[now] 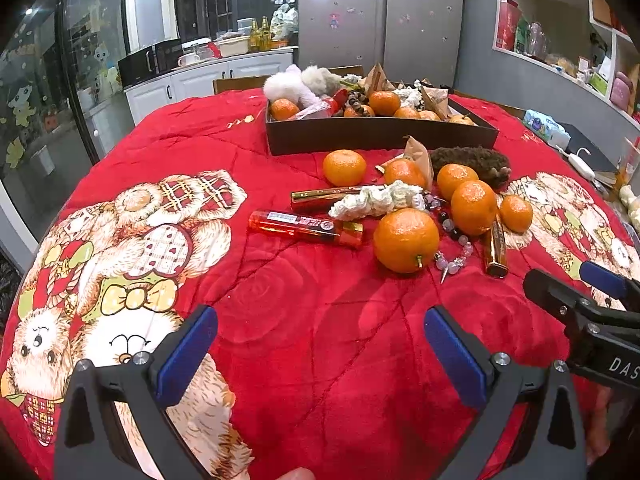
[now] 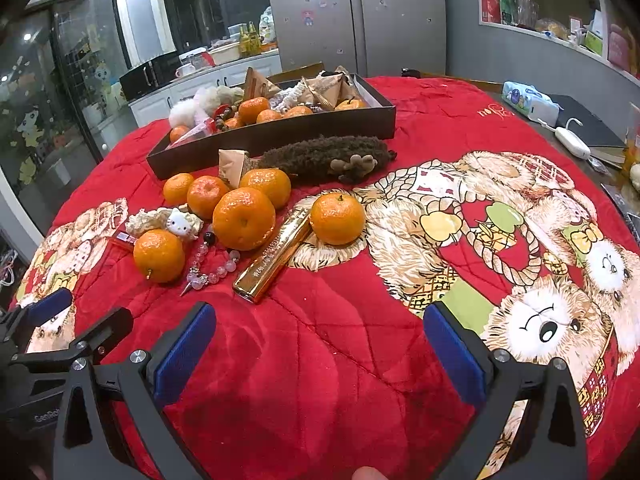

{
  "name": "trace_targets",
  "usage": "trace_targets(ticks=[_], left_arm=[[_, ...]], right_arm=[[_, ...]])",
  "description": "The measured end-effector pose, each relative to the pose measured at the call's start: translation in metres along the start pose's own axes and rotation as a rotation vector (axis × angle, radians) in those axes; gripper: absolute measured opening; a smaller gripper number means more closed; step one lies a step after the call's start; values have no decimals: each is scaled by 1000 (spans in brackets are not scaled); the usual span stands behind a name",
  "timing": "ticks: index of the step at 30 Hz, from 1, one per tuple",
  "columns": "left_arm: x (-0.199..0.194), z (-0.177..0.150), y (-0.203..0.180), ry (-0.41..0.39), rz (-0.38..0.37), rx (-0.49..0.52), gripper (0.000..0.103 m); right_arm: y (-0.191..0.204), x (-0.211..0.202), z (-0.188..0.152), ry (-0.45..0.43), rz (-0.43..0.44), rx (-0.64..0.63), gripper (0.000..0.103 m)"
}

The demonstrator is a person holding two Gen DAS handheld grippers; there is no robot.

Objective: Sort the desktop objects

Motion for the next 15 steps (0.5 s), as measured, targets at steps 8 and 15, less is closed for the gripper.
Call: trace_targets(ticks=[8,15], left_arm=[[1,1,1,0,-5,-3,103],[0,0,0,-3,-5,7,103]], right_arm=[[1,-3,1,-13,19,-2,103],[0,-2,1,-10,28,10,103]])
Point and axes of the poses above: each gripper's, at about its wrist camera, not at the fingertips, and x roughly the way its jaws point, y to its left, z to its top, the point moved 6 cm from there along x, roughly the way its jaws point, and after that the axes turned 1 degree about y, right-handed, at the moved point
